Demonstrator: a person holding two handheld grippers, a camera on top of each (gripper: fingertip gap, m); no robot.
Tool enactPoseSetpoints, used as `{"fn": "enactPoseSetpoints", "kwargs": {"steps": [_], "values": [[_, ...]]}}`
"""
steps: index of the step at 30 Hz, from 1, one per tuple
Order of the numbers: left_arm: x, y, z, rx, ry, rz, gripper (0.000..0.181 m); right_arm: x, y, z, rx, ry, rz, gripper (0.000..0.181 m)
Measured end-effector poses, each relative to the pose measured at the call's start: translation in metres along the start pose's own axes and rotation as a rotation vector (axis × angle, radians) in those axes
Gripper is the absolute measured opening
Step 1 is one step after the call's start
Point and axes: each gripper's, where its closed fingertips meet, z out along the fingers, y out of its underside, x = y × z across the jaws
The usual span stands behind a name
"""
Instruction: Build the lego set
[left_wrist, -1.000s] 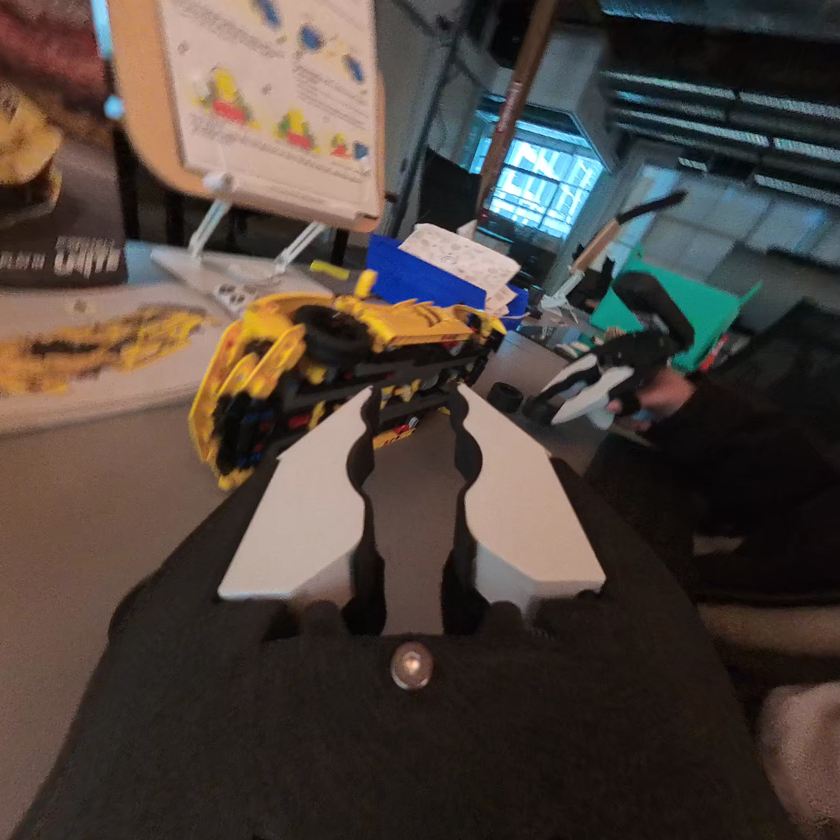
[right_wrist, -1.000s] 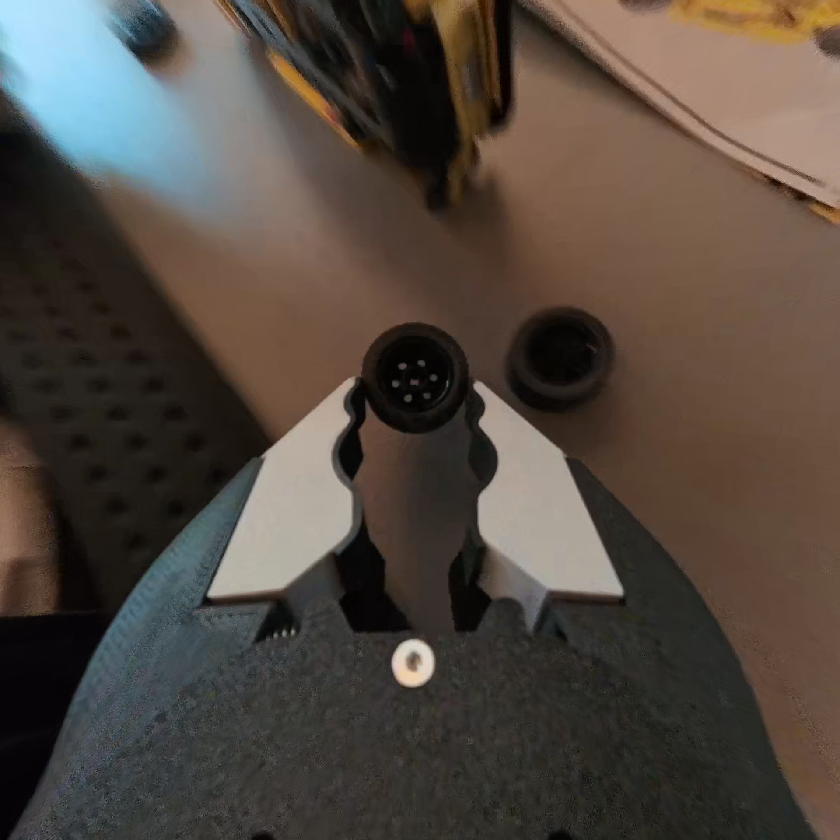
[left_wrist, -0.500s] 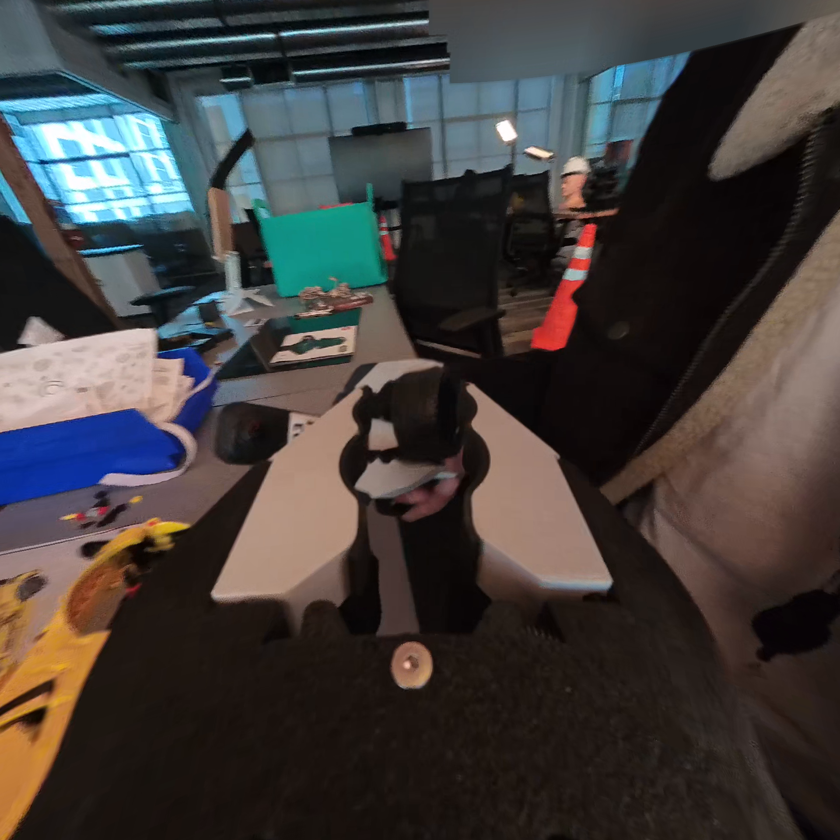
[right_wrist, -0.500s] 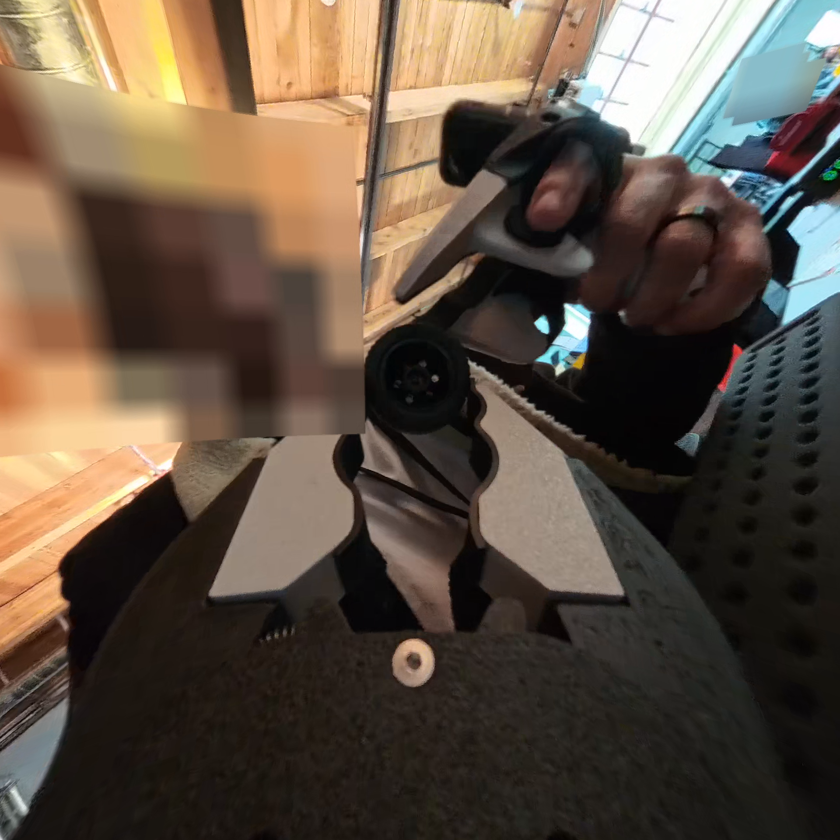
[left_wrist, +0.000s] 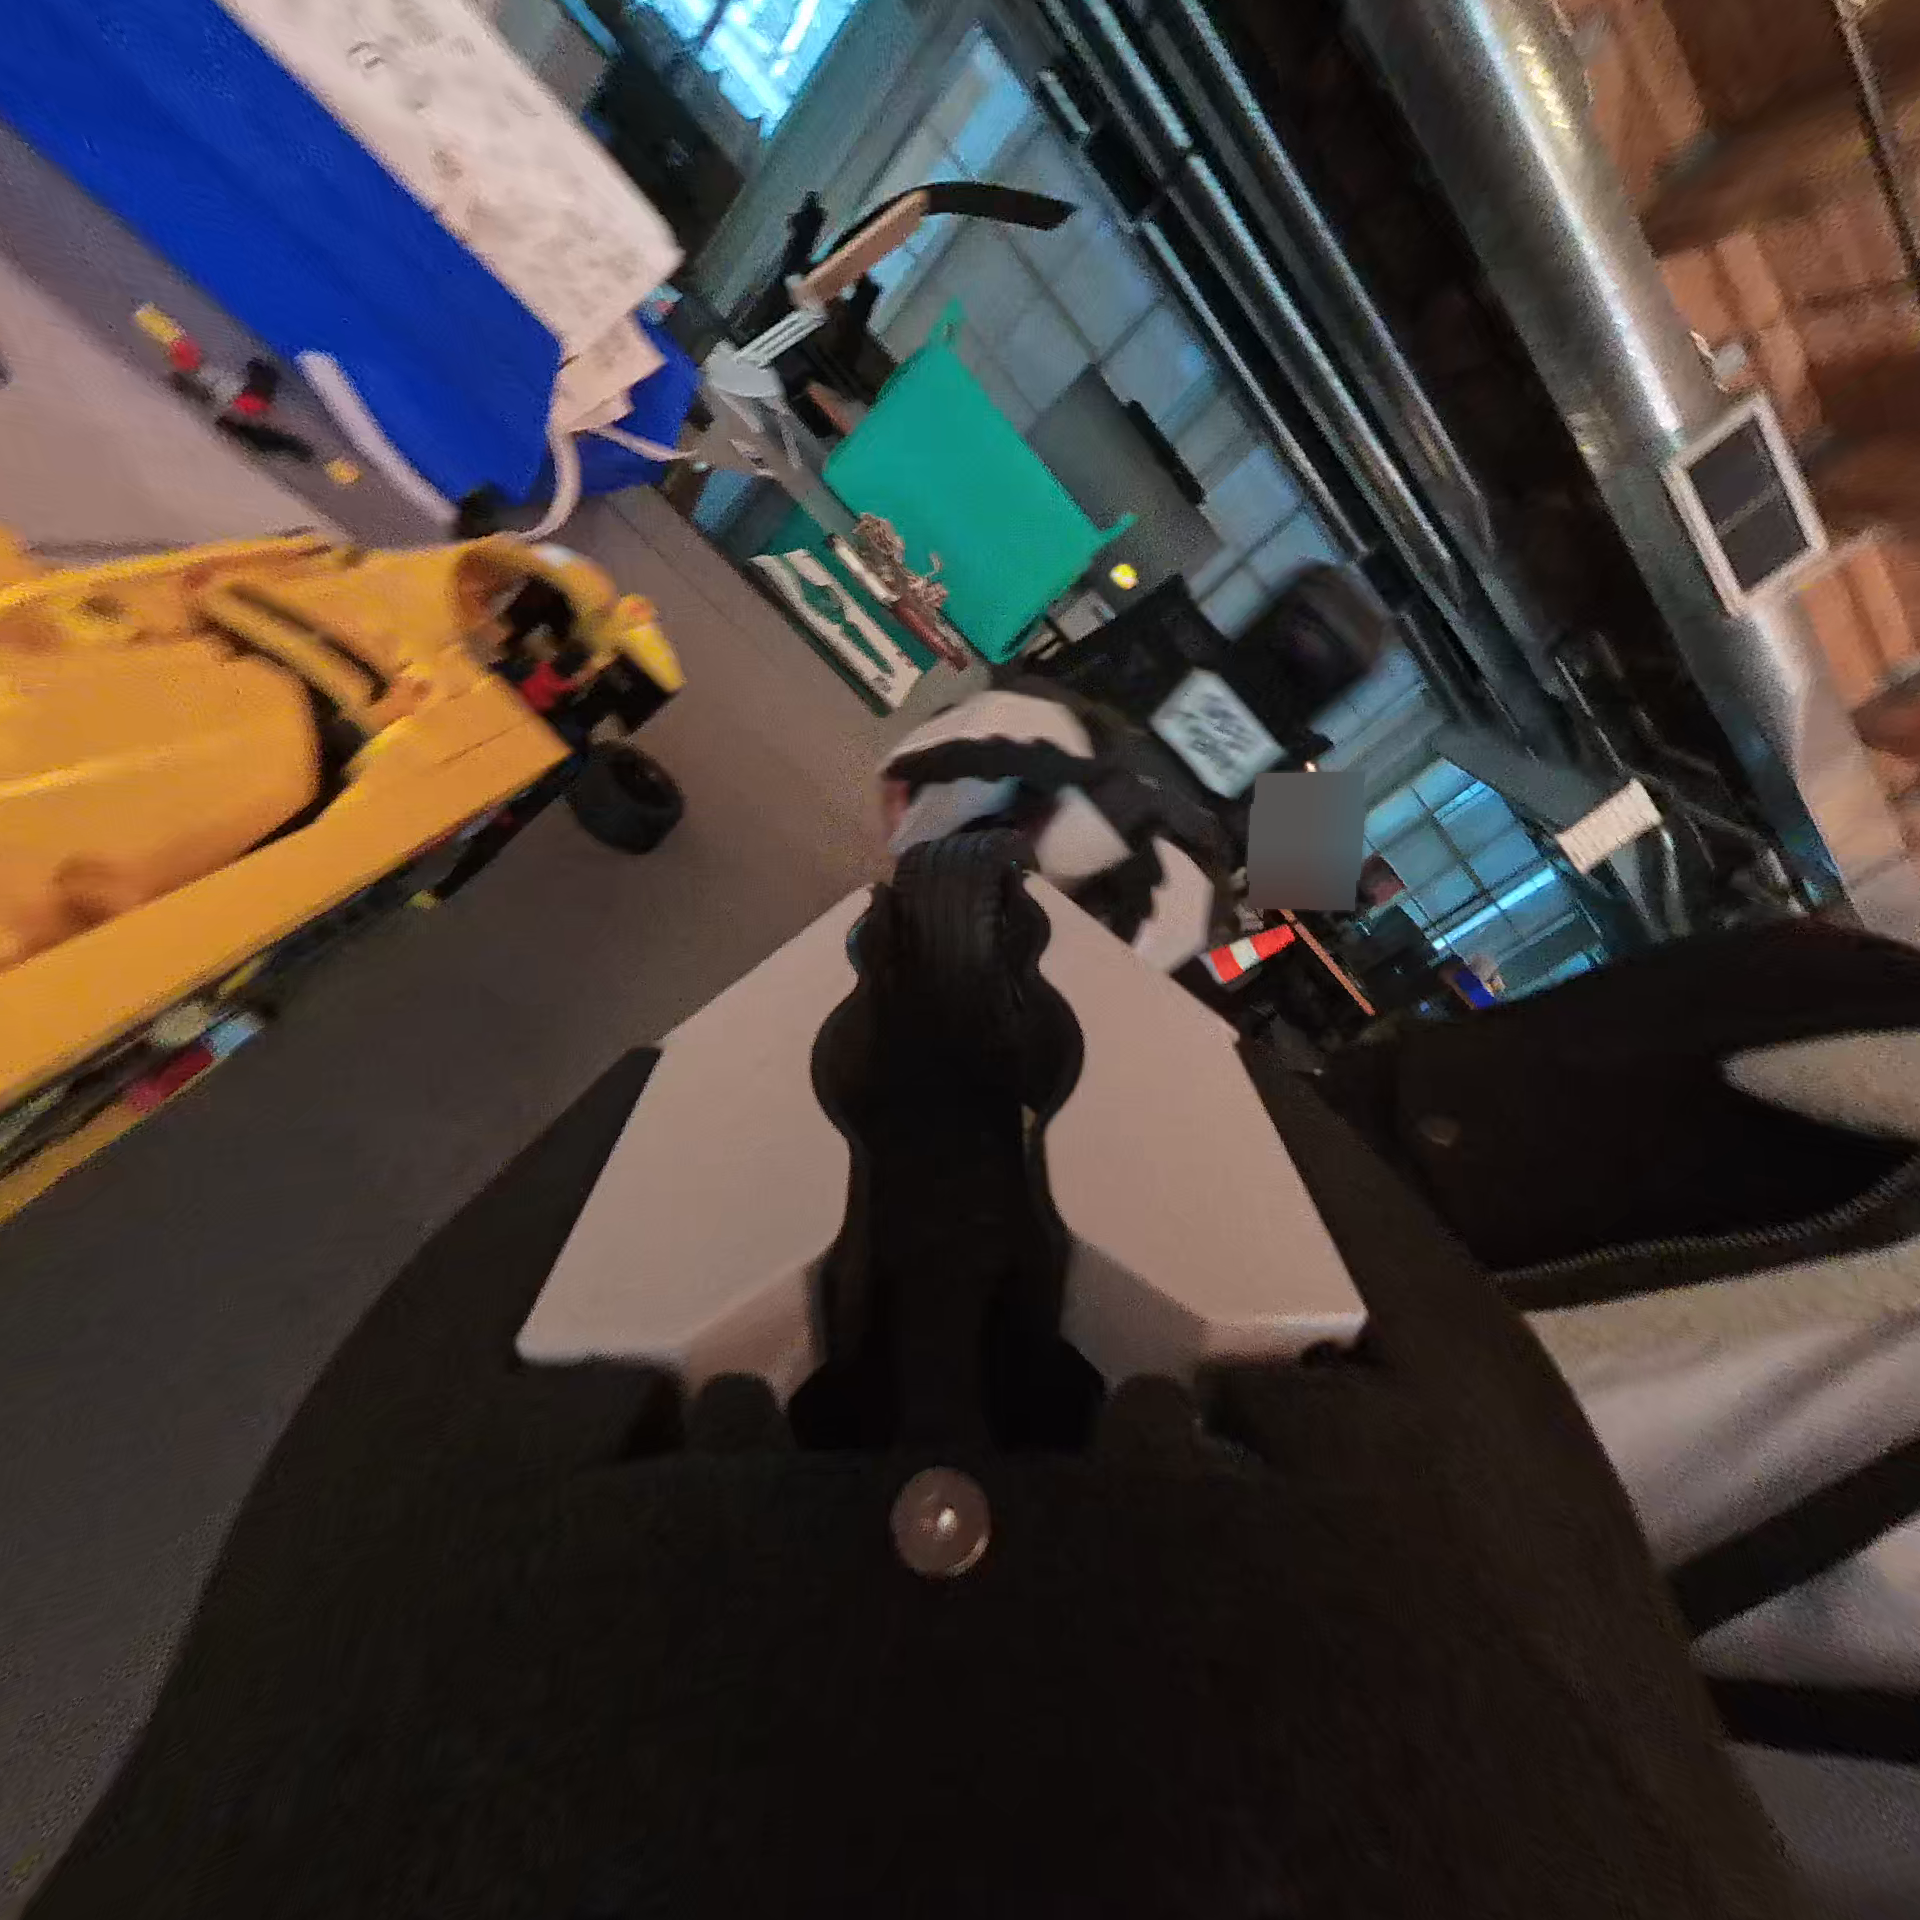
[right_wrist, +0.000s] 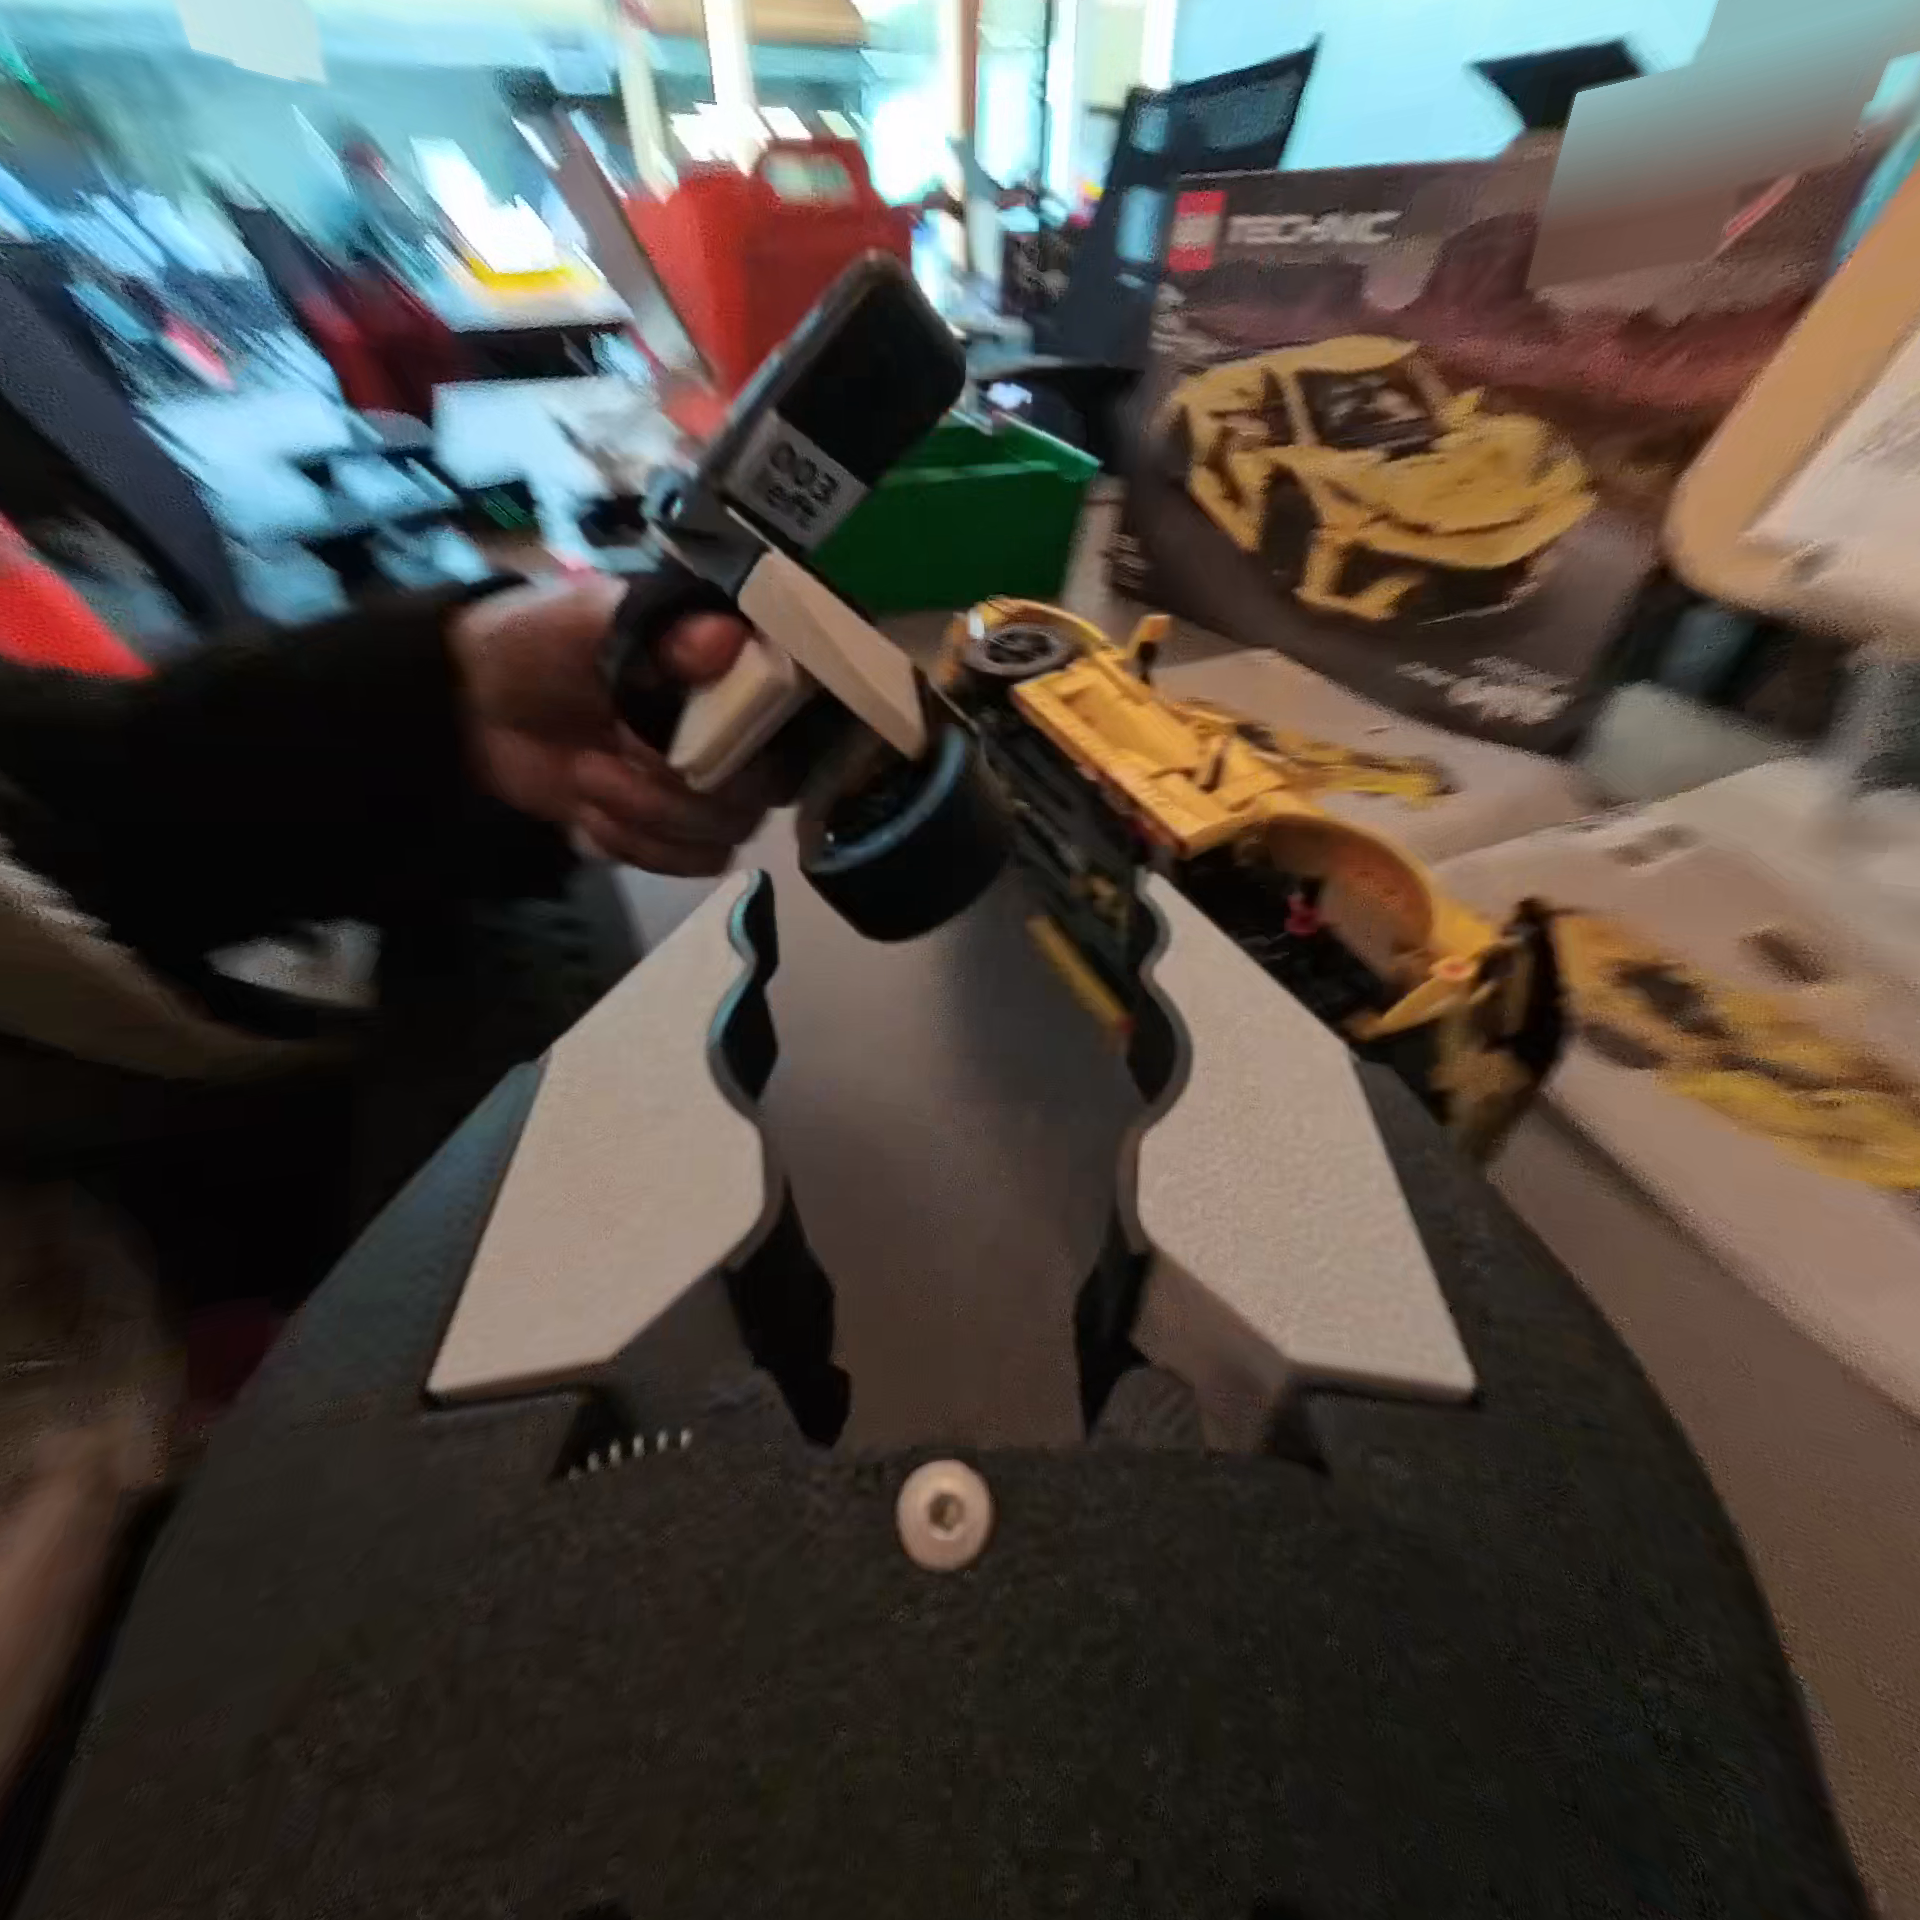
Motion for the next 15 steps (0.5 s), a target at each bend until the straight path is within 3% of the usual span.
{"fn": "enactPoseSetpoints", "kwargs": {"steps": [5, 7, 11, 15], "values": [[-0.014, 0.011, 0.006, -0.041, -0.072, 0.015, 0.022, -0.002, 0.021, 0.022, -0.231, 0.232, -0.344, 0.065], [-0.017, 0.014, 0.007, -0.058, -0.094, 0.011, 0.022, 0.0, 0.025, 0.024, -0.286, 0.281, -0.423, 0.047], [-0.018, 0.014, 0.005, -0.056, -0.09, -0.003, 0.023, 0.001, 0.026, 0.025, -0.316, 0.294, -0.486, 0.045], [-0.019, 0.009, 0.004, -0.043, -0.087, 0.055, 0.023, 0.006, 0.024, 0.026, -0.297, 0.237, -0.417, 0.044]]}}
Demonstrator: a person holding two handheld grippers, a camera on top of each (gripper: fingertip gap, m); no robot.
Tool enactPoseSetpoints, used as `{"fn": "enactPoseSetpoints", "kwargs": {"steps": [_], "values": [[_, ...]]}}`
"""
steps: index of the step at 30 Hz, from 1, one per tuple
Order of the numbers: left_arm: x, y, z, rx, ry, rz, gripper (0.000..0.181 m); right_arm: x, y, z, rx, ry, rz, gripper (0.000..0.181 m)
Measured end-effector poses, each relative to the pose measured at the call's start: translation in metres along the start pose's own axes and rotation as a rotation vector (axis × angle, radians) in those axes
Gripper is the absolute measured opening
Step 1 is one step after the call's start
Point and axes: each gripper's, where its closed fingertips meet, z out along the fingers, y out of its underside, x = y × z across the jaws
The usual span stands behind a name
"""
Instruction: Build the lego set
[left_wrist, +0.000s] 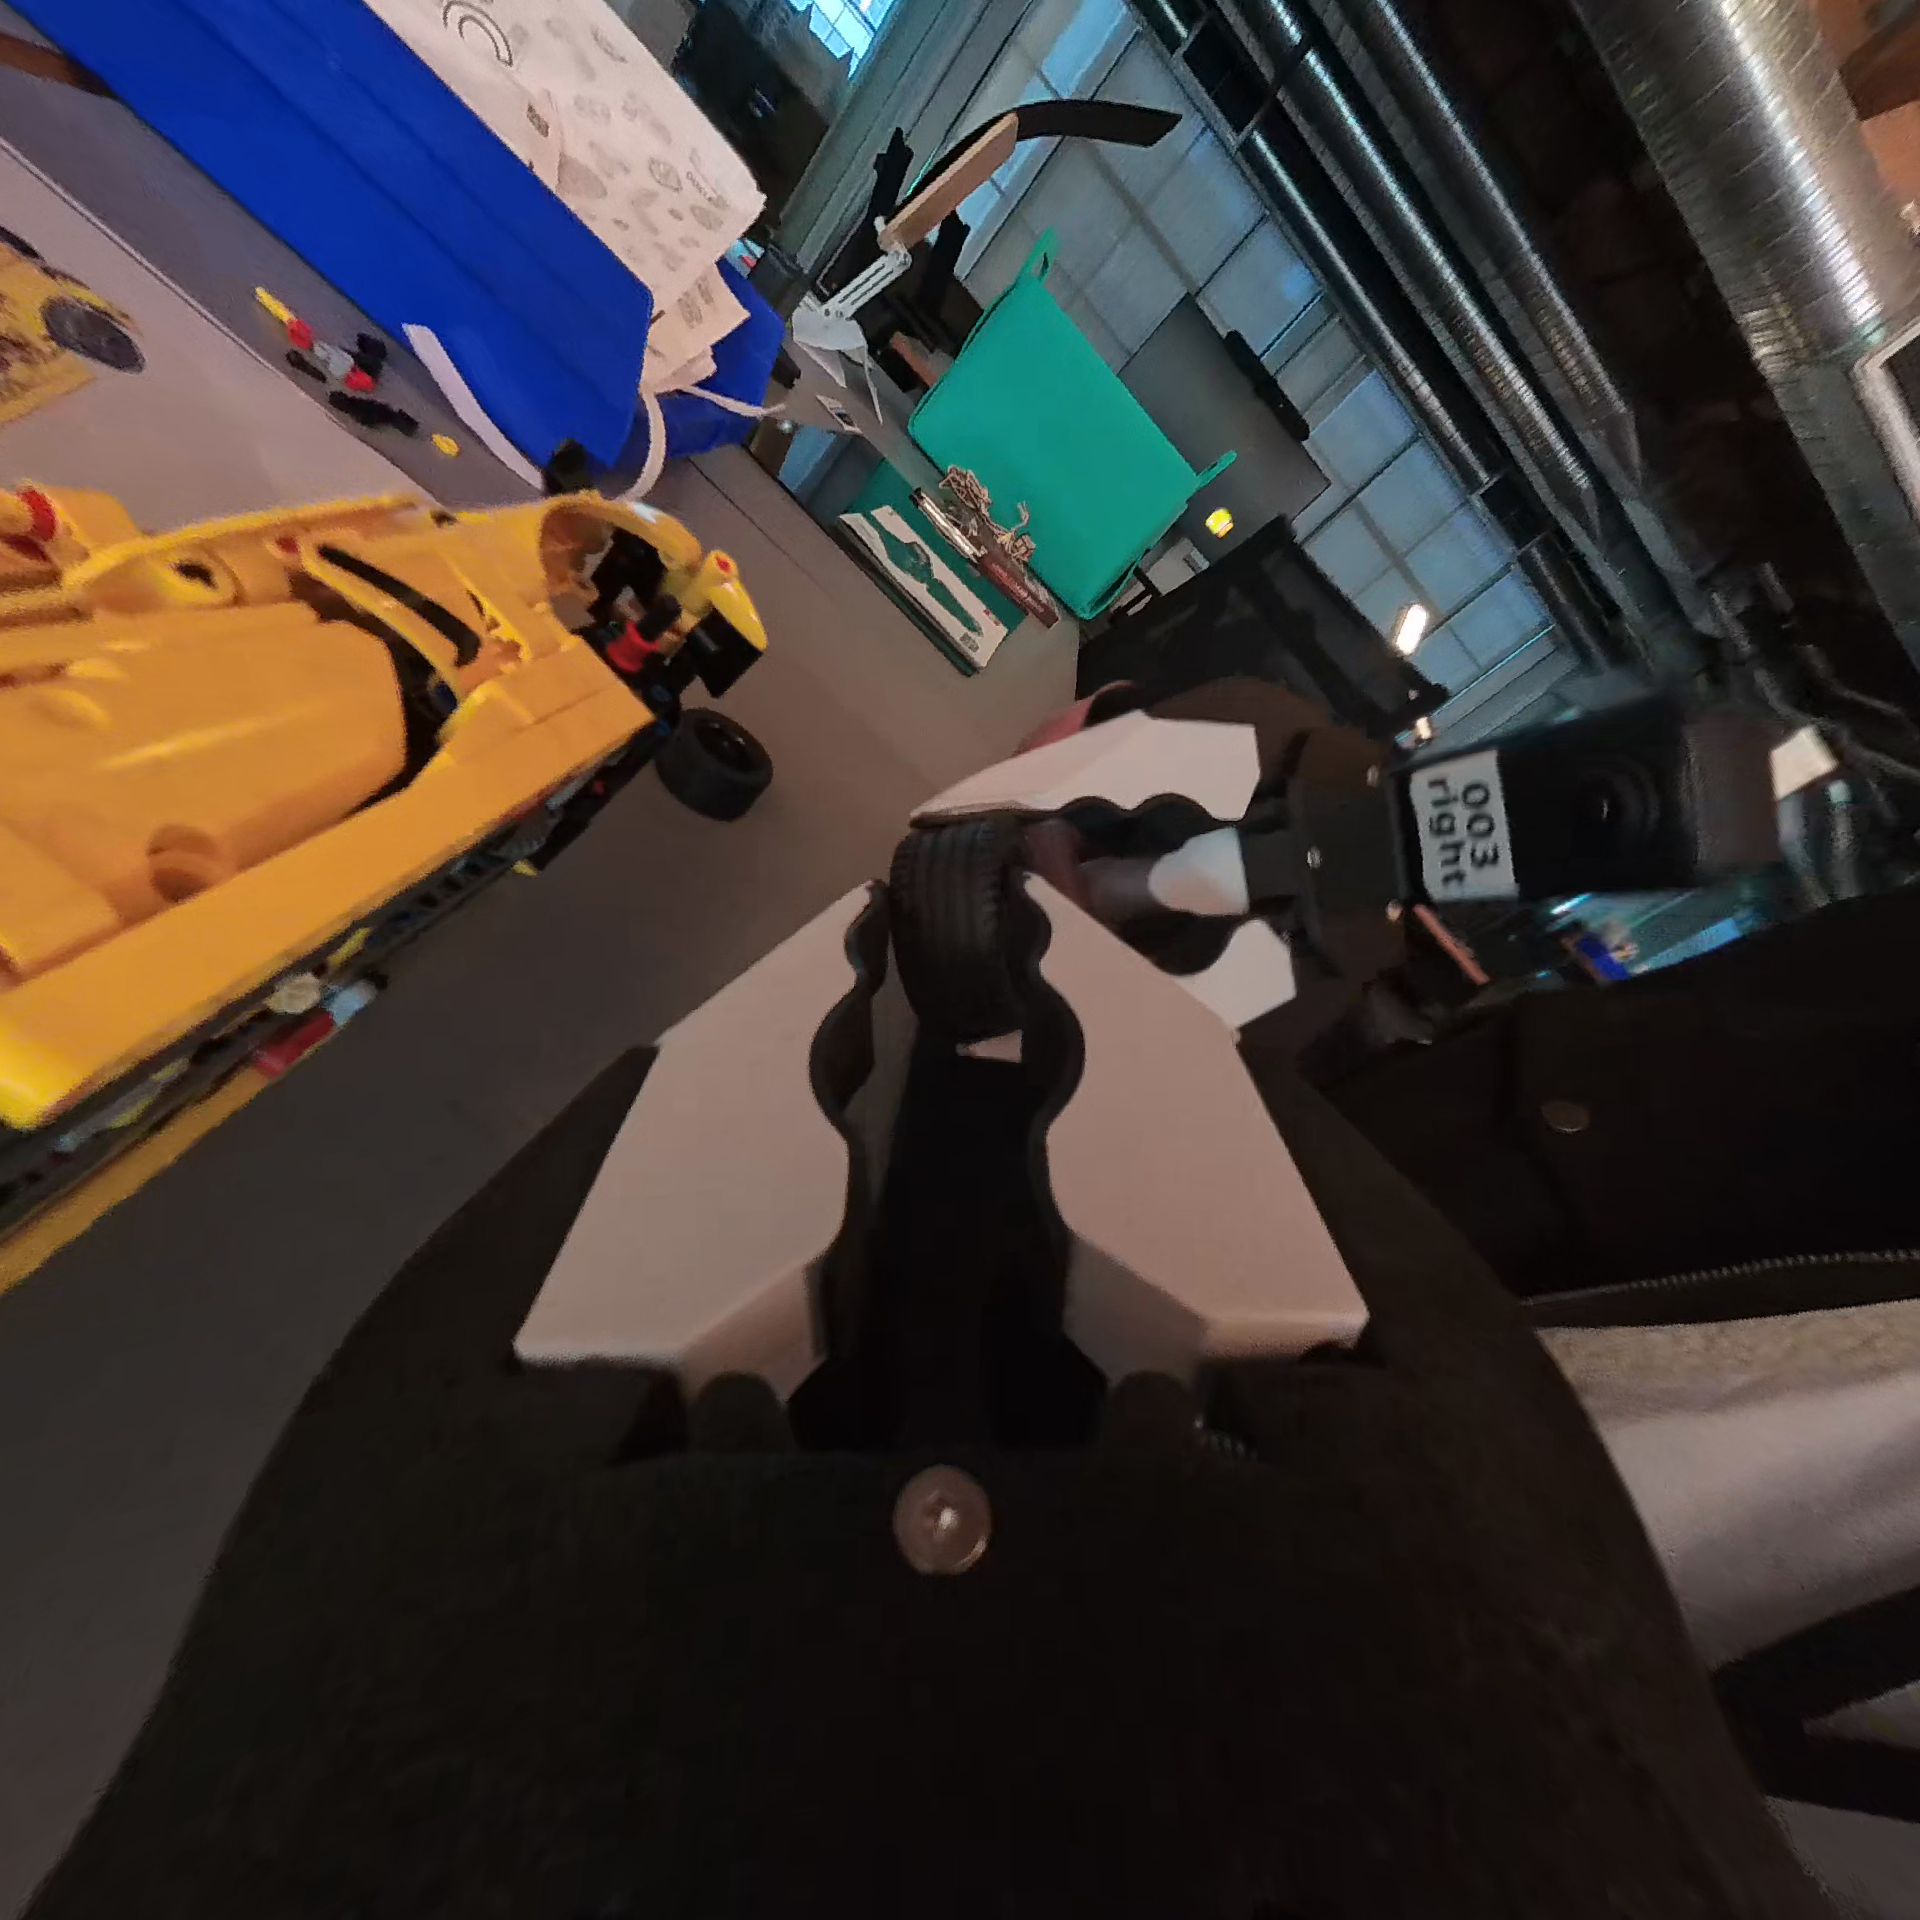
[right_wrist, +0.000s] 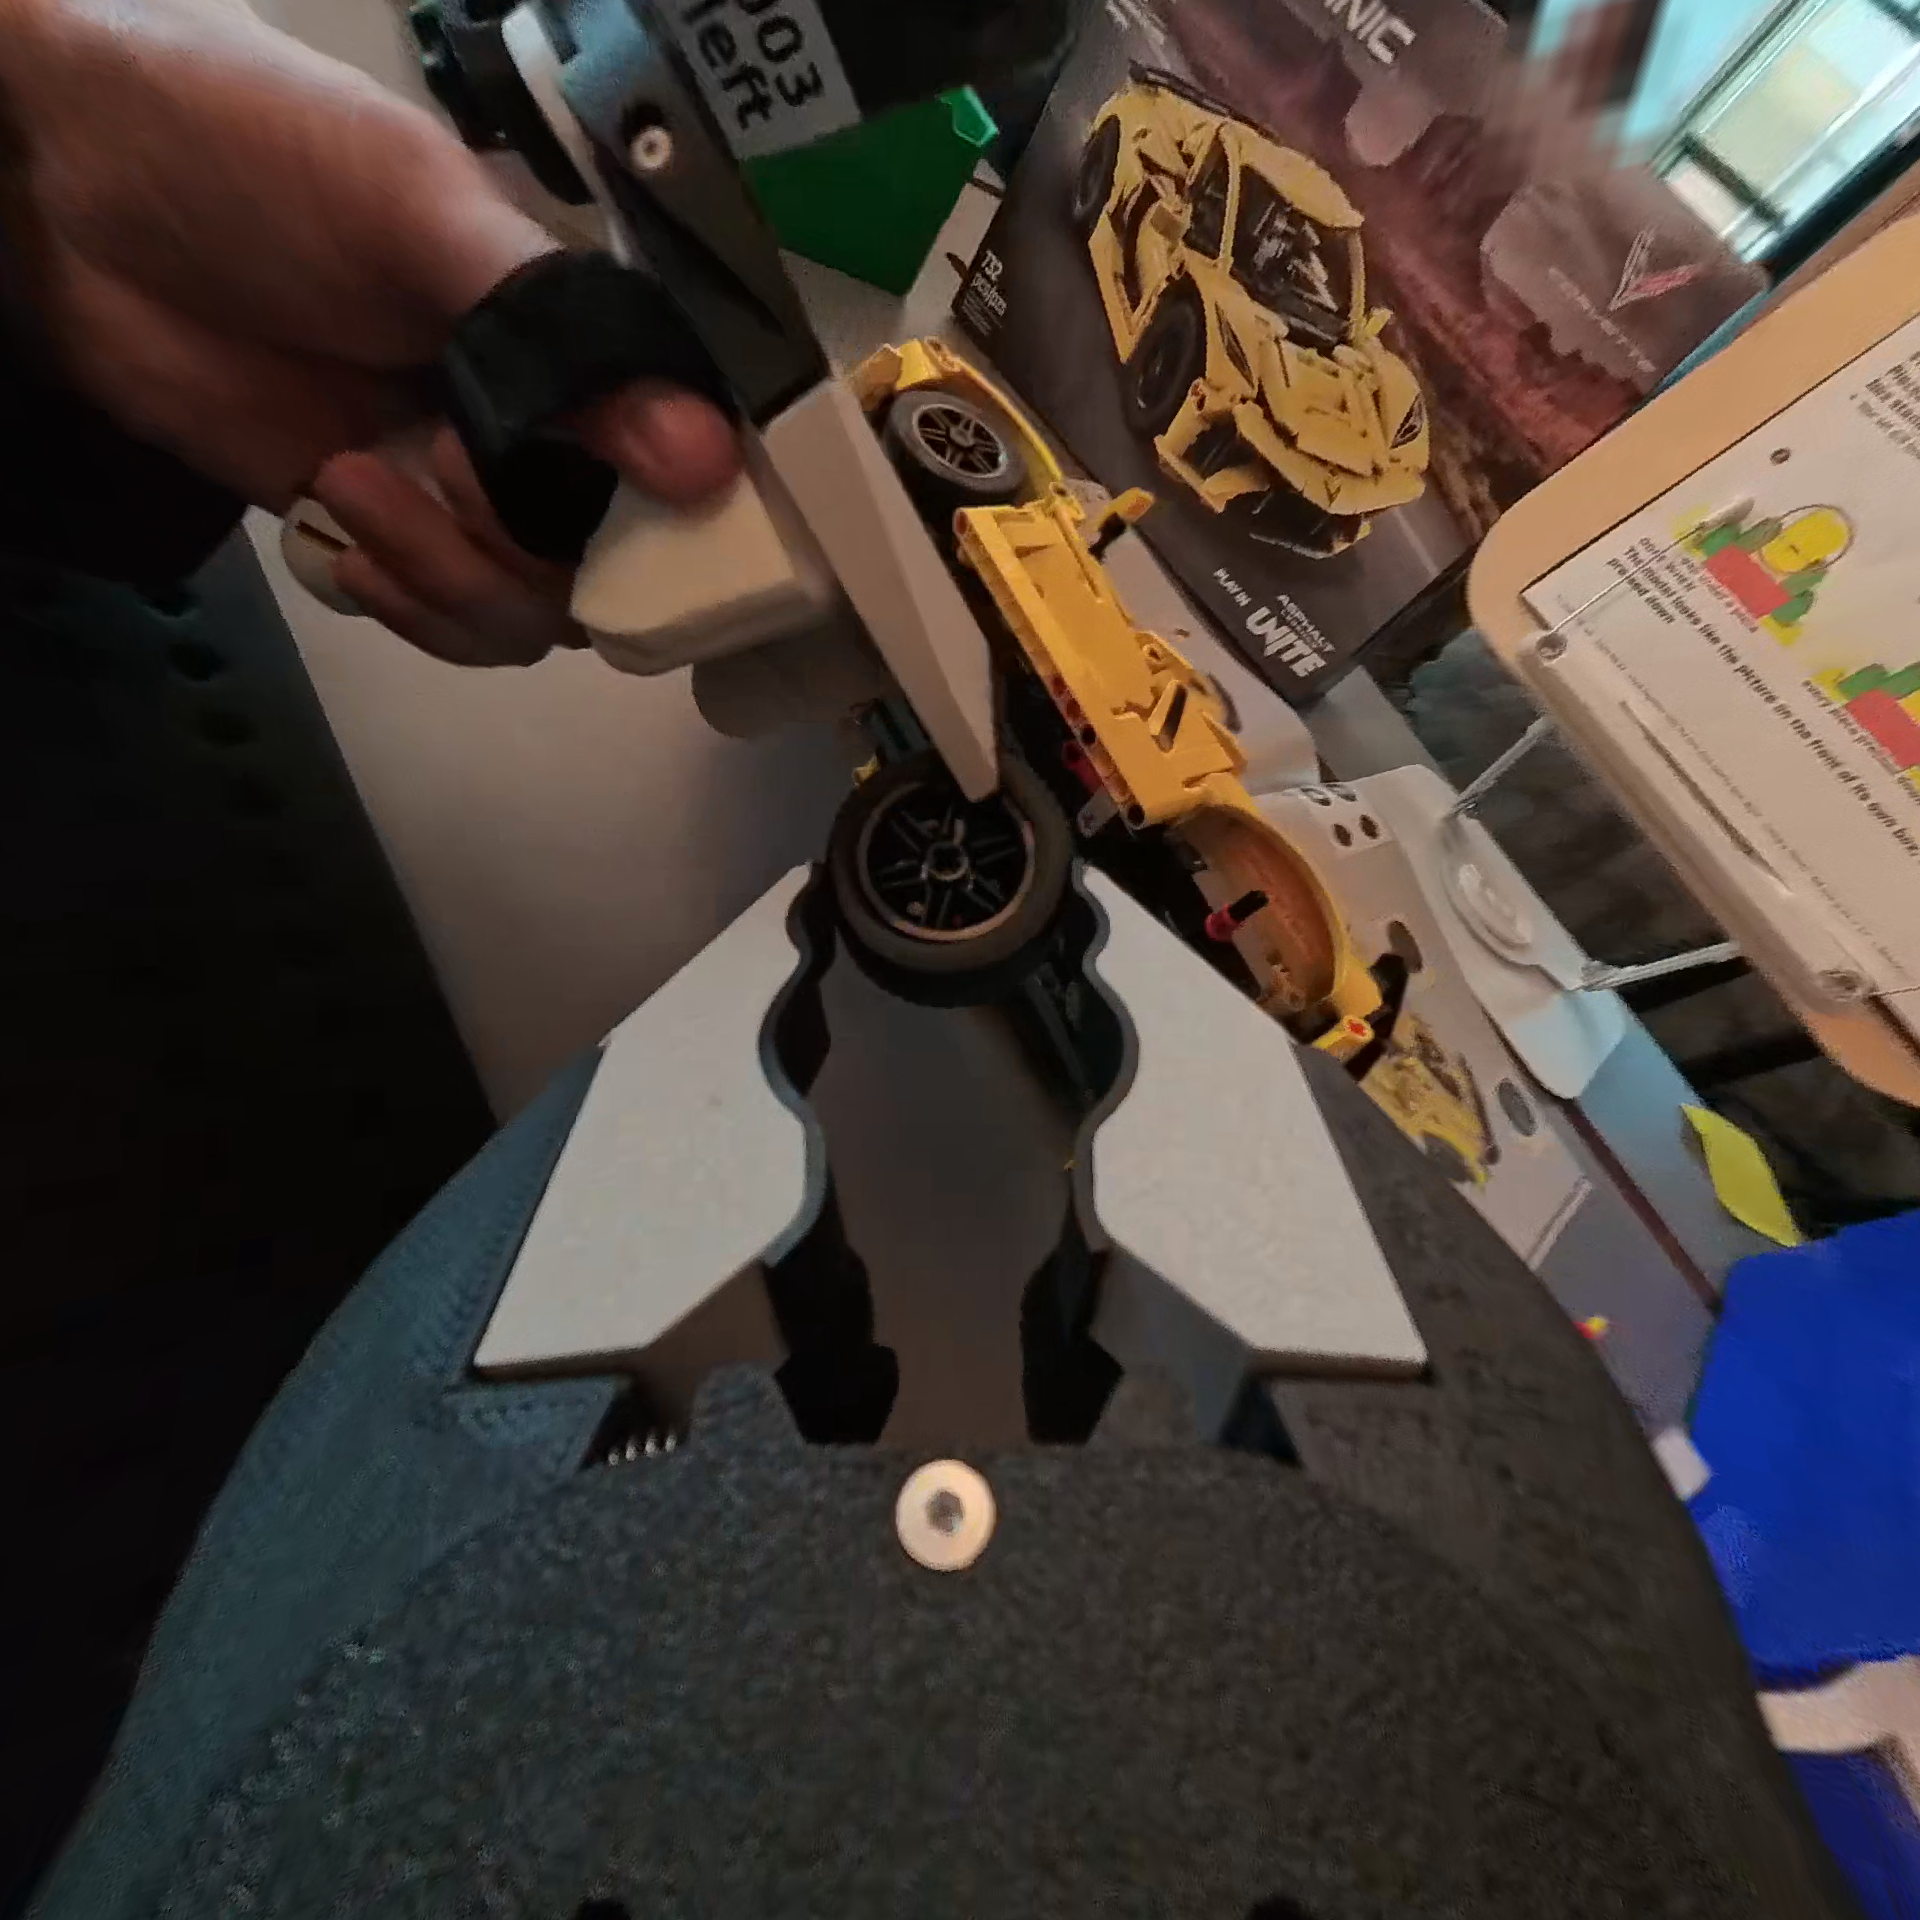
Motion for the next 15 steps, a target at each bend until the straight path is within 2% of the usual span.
{"fn": "enactPoseSetpoints", "kwargs": {"steps": [3, 6, 10, 15], "values": [[-0.002, -0.013, -0.008, 0.026, -0.047, 0.135, 0.028, 0.022, 0.007, -0.001, 0.003, 0.008, 0.102, 0.044], [-0.004, -0.039, -0.017, 0.053, -0.16, 0.367, 0.033, 0.044, 0.019, 0.004, -0.044, 0.003, 0.169, 0.044], [-0.015, -0.054, -0.01, -0.07, -0.285, 0.675, 0.04, 0.063, 0.017, 0.022, -0.053, 0.009, 0.143, 0.044], [-0.025, -0.064, 0.008, -0.176, -0.305, 0.707, 0.038, 0.07, 0.02, 0.034, -0.036, -0.02, 0.141, 0.045]]}}
